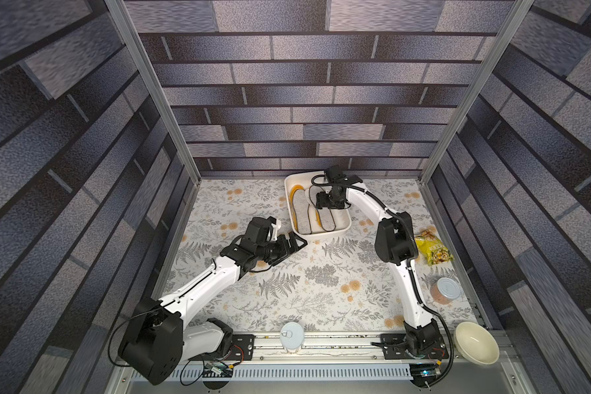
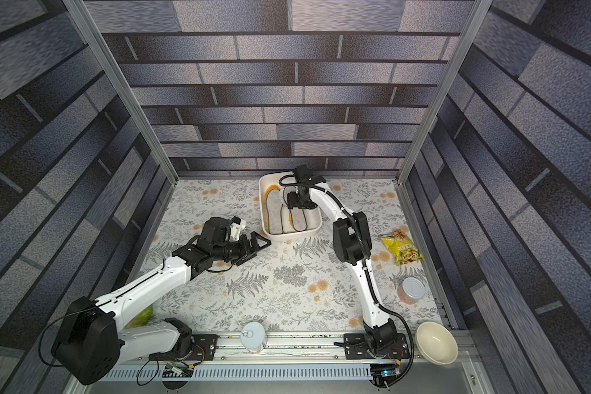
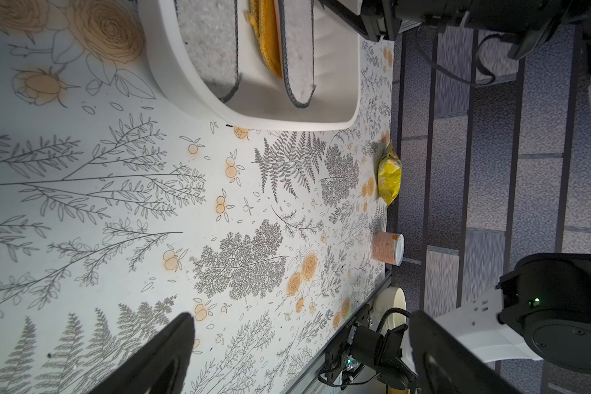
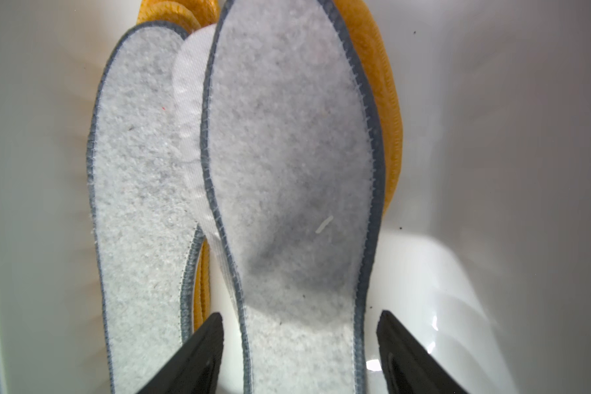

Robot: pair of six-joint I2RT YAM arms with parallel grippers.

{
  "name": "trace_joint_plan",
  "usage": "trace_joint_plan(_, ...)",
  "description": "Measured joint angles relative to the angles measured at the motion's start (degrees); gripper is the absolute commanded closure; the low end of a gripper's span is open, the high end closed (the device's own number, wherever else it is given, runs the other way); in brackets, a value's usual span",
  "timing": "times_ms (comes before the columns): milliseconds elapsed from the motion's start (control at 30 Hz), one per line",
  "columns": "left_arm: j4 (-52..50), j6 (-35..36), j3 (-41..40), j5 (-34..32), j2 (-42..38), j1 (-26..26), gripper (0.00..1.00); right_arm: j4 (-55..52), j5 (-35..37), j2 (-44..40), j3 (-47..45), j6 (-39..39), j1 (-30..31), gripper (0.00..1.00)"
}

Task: Put the insoles into the storage box
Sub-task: Adjust the insole in the storage box.

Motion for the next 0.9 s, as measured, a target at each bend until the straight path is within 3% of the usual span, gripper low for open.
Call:
trace_joint_plan(567, 0.0, 0.0, 0.0, 0.0, 0.0, 0.0, 0.0, 0.0, 0.0, 0.0, 0.3, -9.7, 1.0, 0.17)
trace_joint_plan(900, 0.0, 0.0, 0.0, 0.0, 0.0, 0.0, 0.0, -1.1, 2.3, 2.0, 7.4, -12.6, 1.1, 0.1)
